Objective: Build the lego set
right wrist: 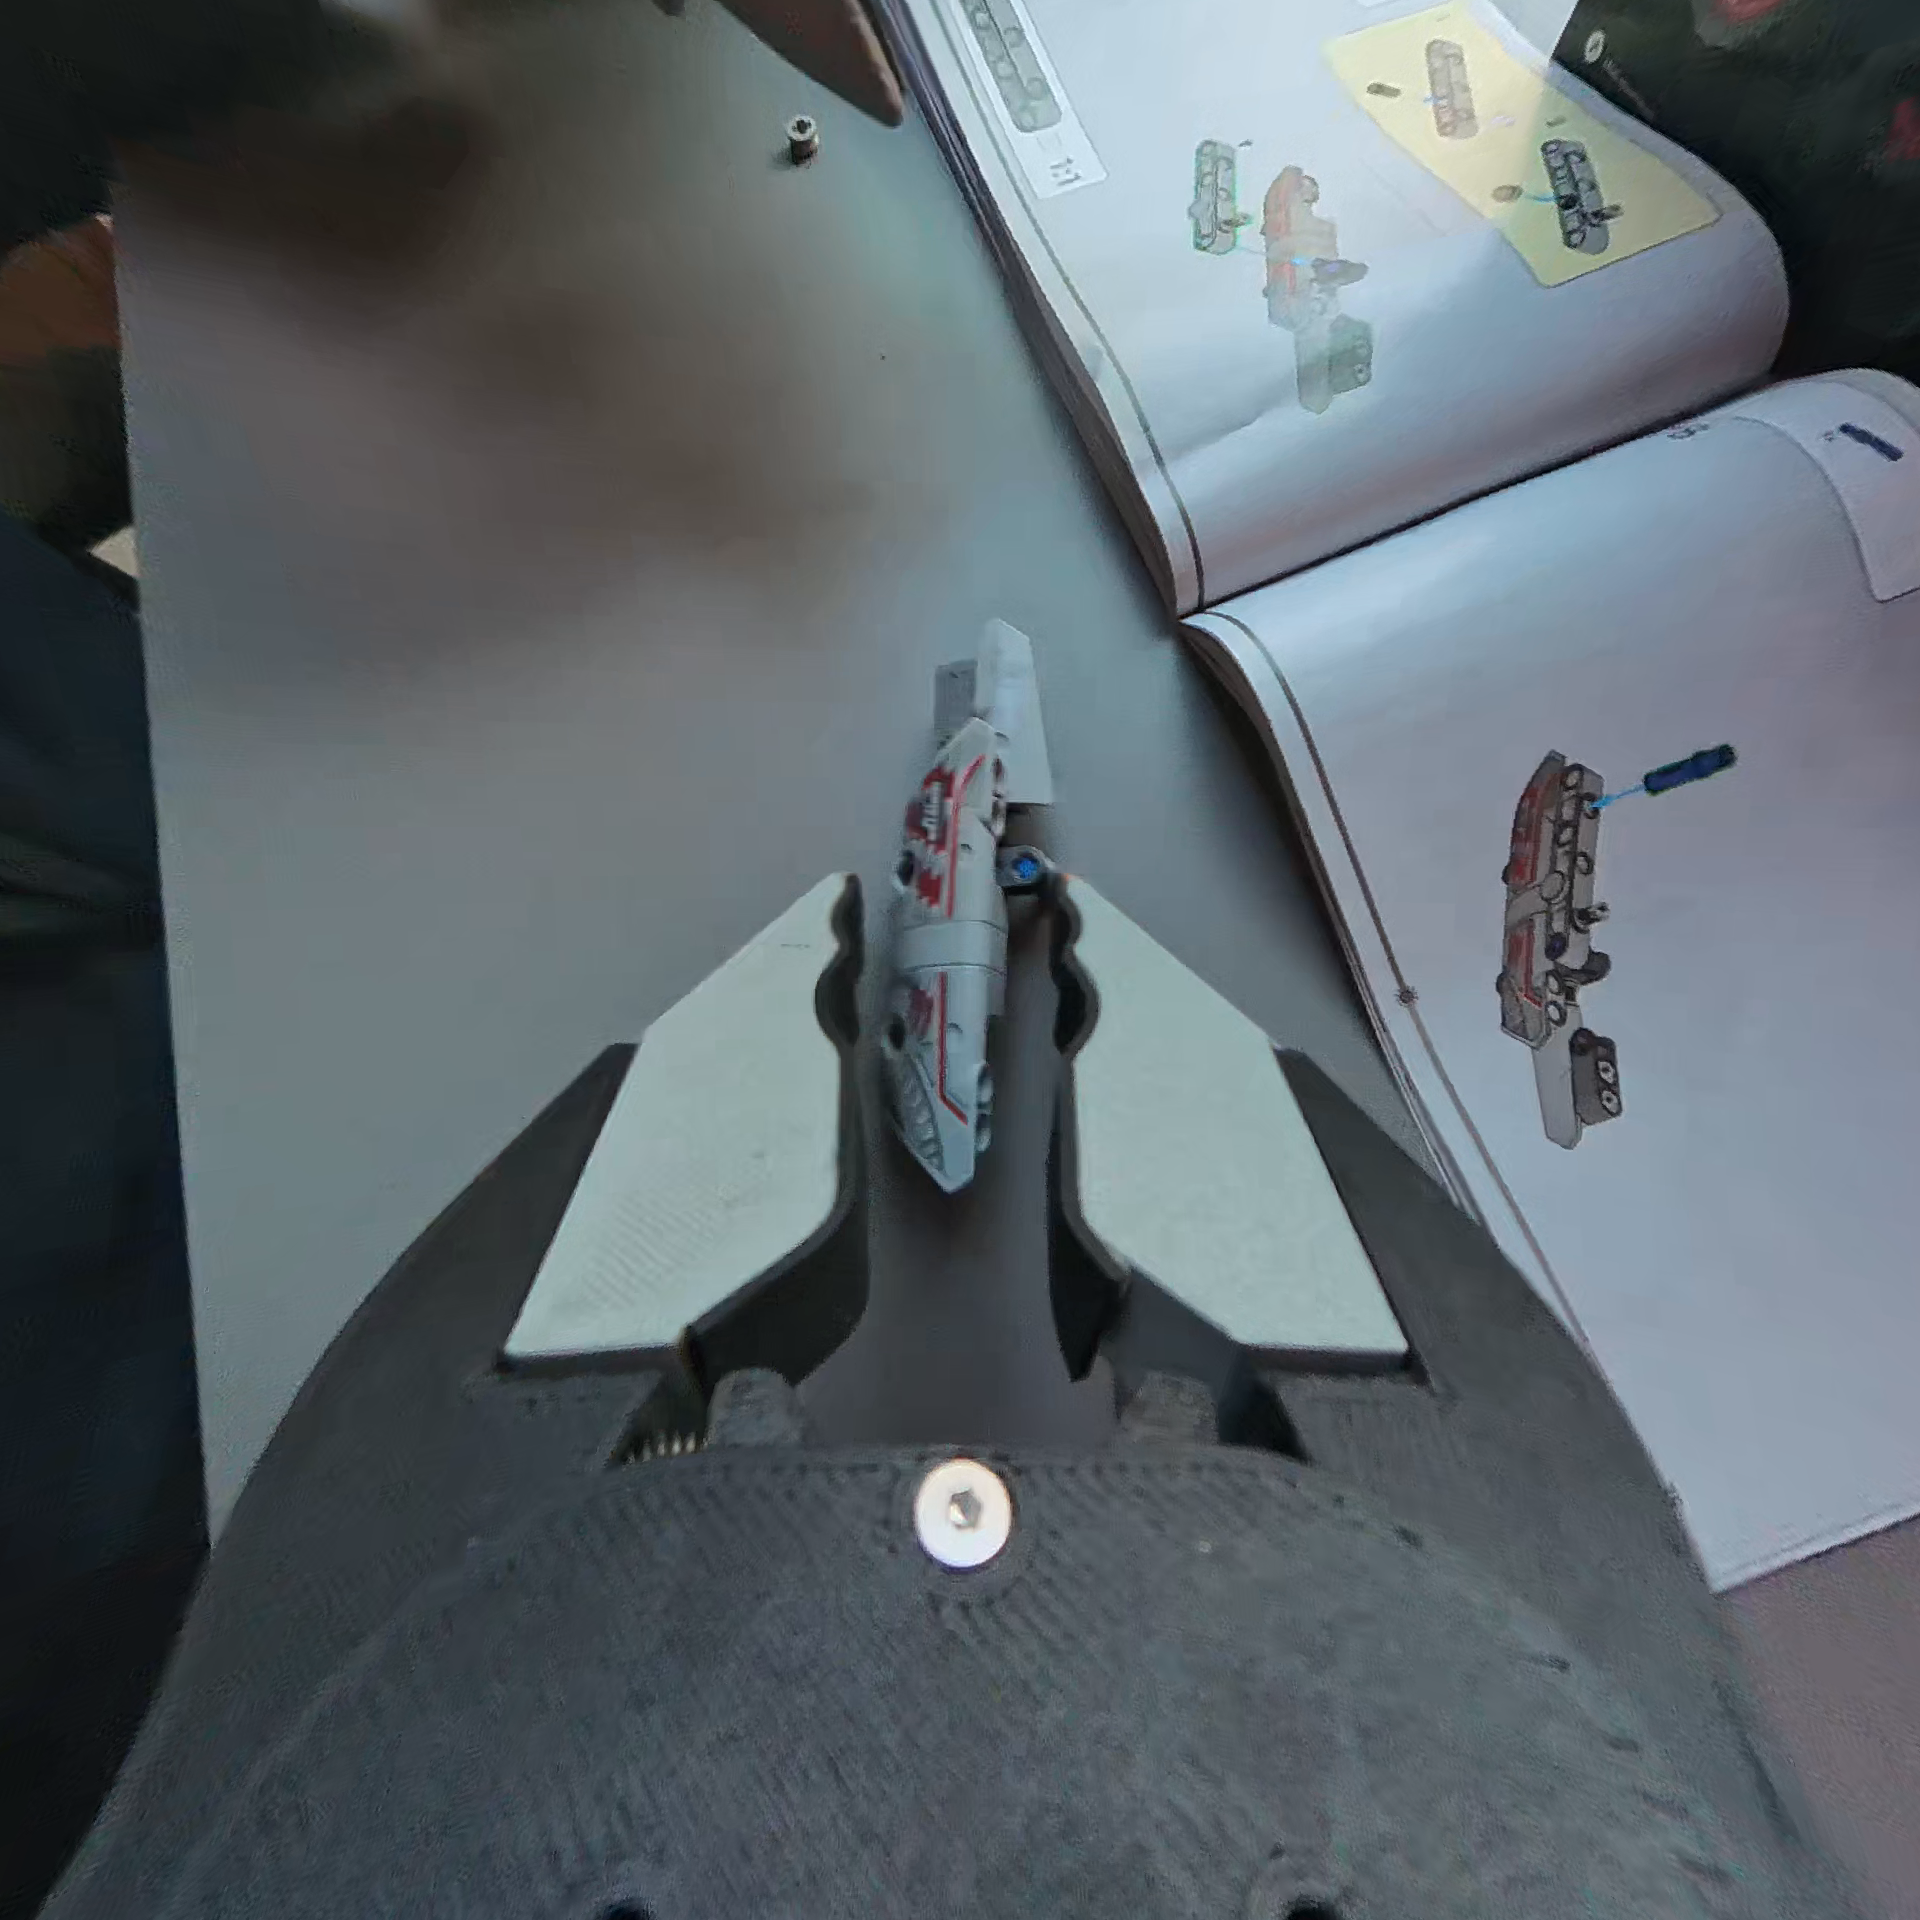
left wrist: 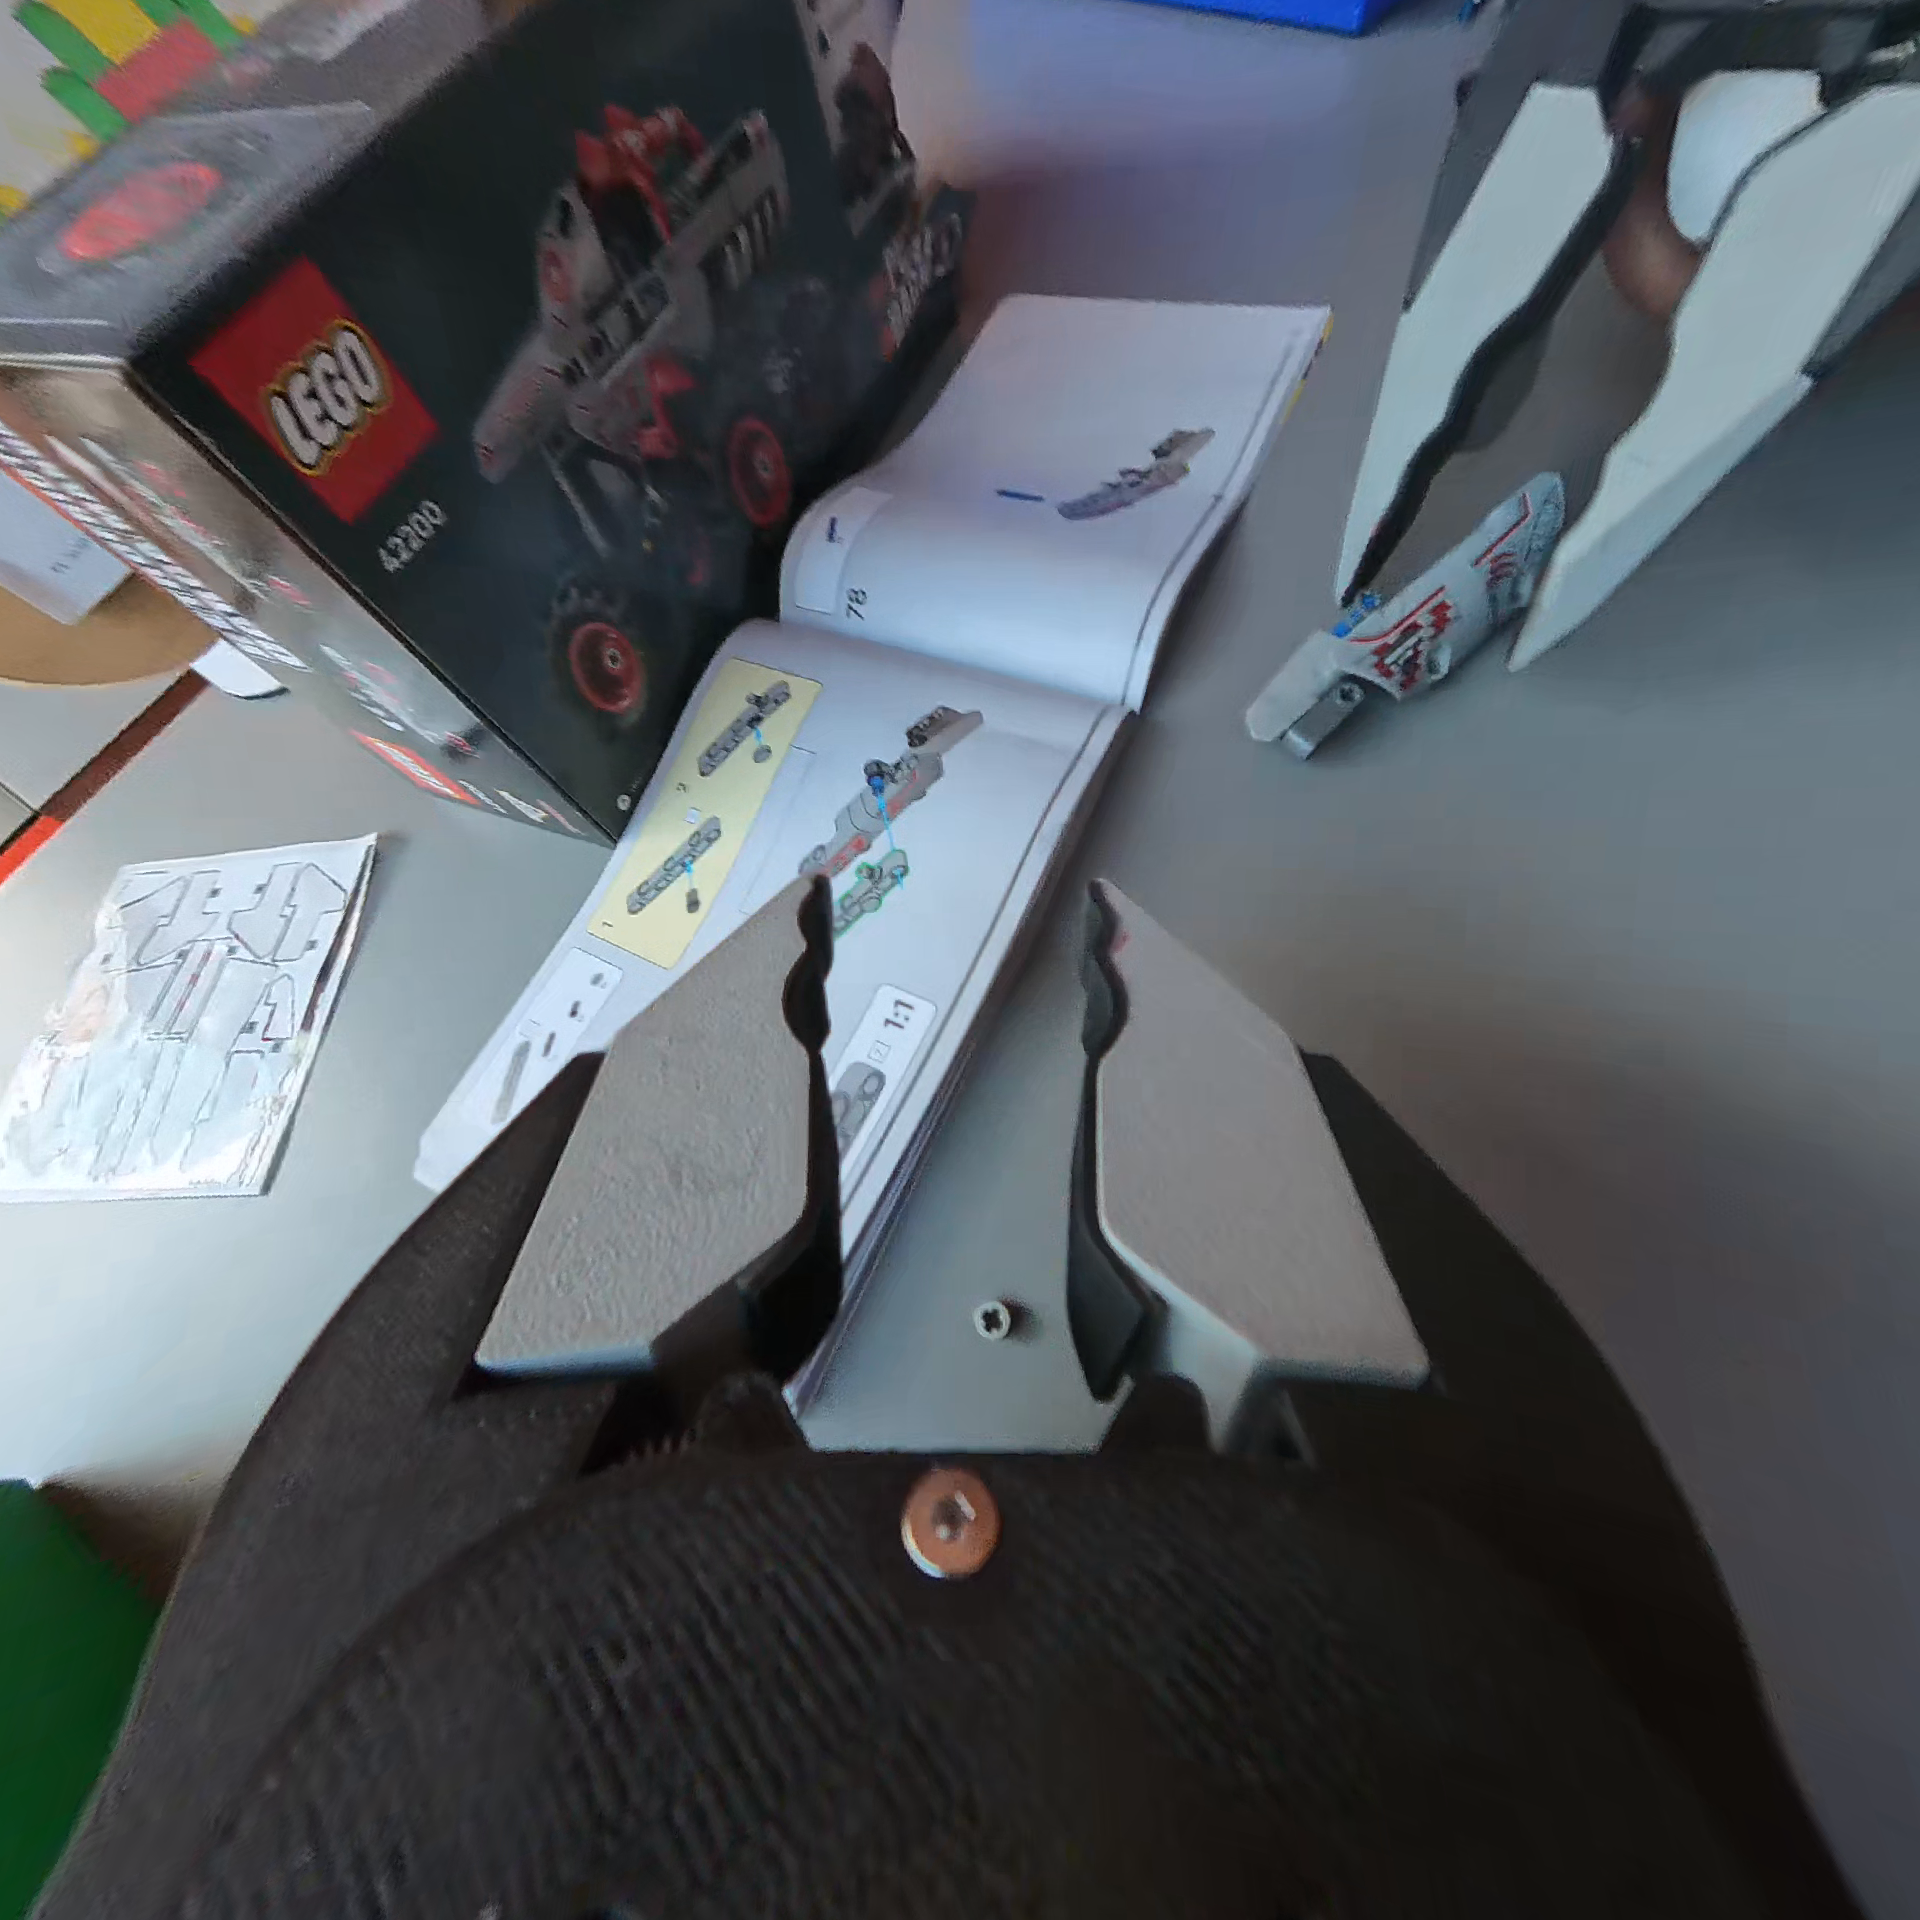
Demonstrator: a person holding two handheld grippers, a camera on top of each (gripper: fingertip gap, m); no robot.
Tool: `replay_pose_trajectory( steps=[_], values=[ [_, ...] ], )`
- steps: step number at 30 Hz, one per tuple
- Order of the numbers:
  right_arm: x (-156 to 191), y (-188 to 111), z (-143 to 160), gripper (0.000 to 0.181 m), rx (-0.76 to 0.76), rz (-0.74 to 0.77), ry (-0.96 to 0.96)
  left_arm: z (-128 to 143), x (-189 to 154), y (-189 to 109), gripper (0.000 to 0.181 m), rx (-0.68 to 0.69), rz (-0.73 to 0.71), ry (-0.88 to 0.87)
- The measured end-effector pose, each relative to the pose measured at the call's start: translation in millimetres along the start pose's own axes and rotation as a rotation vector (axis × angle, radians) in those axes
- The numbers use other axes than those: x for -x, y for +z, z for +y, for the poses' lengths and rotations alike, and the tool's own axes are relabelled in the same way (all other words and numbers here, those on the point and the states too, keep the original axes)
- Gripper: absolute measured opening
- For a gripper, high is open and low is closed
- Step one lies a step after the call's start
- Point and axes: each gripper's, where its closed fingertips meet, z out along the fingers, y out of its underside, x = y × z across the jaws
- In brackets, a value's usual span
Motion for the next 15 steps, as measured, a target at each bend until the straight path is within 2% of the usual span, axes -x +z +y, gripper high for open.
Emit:
replay_pose_trajectory(
  steps=[5, 11, 15],
  values=[
    [-1, 2, 2, 0.017, 0.000, -0.036, 0.012, 8, -18, 6, 0.044, 0.024, 0.079, 0.012],
    [-7, 2, -2, 0.016, -0.031, -0.016, -0.004, 25, -38, 19, 0.045, 0.107, 0.154, 0.009],
    [-9, 4, -5, 0.016, -0.054, -0.026, 0.013, 24, -39, 19, 0.045, 0.101, 0.170, -0.013]
  ],
)
